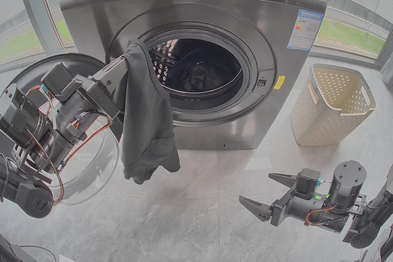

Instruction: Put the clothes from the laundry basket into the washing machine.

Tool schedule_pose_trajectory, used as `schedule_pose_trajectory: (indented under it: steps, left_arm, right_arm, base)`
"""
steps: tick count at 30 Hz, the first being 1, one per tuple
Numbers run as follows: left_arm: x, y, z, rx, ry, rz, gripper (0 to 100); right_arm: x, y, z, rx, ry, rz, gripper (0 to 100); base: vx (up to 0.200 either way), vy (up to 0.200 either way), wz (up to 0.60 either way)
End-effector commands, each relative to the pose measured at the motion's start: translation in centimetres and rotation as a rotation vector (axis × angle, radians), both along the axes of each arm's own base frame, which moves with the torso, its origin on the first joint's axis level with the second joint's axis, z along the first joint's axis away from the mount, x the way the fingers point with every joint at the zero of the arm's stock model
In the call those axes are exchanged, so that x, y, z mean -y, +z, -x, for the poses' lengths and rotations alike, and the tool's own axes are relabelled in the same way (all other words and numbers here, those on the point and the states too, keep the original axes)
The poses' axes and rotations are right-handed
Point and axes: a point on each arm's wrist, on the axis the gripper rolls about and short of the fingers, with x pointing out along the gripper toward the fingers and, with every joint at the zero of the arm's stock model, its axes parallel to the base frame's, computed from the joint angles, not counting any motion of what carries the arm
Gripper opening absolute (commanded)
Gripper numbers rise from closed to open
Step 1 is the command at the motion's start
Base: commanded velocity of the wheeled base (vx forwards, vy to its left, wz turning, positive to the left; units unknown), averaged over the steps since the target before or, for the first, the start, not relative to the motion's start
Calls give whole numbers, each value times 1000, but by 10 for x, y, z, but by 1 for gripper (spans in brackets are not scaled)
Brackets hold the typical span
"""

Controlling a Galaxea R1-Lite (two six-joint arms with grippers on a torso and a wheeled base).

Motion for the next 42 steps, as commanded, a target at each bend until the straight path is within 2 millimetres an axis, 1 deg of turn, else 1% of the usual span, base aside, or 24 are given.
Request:
schedule_pose_trajectory:
  steps: [1,6,7,10,12,13,14,16,17,20,24,27,33,36,42]
  left_arm:
    - [2,2,5,10,-16,5,0]
    - [1,3,8,13,-21,7,0]
    - [1,3,8,13,-20,8,0]
    - [1,3,8,13,-21,7,0]
    - [1,4,7,14,-20,8,0]
    - [1,4,7,14,-20,8,0]
    - [1,4,8,15,-21,8,0]
    - [1,3,8,13,-21,7,0]
    - [1,3,8,13,-21,7,0]
    - [1,3,8,13,-21,7,0]
    - [1,3,8,13,-21,7,0]
    - [1,3,8,13,-21,7,0]
    - [1,2,8,9,-21,5,0]
    - [1,2,8,8,-21,6,0]
    - [2,1,7,6,-22,5,0]
  right_arm:
    - [-30,-11,-33,10,-2,-18,100]
    - [-61,-11,-71,82,-10,-83,100]
    - [-63,-12,-74,84,-10,-85,100]
    - [-77,-20,-93,104,-18,-96,100]
    - [-81,-22,-103,120,-24,-106,100]
    - [-81,-22,-103,120,-24,-106,100]
    - [-88,-25,-117,145,-34,-126,100]
    - [-89,-25,-122,153,-39,-131,100]
    - [-90,-26,-129,164,-40,-140,100]
    - [-91,-27,-141,180,-36,-154,100]
    - [-93,-26,-144,191,-25,-165,100]
    - [-99,-29,-141,194,-4,-163,100]
    - [-120,-33,-143,219,85,-195,100]
    - [-127,-37,-144,228,104,-206,100]
    - [-134,-38,-141,232,149,-215,100]
  base:
    - [0,0,0]
    - [0,0,0]
    - [0,0,0]
    - [0,0,0]
    - [0,0,0]
    - [0,0,0]
    - [0,0,0]
    - [0,0,0]
    - [0,0,0]
    - [0,0,0]
    - [0,0,0]
    - [0,0,0]
    - [0,0,0]
    - [0,0,0]
    - [0,0,0]
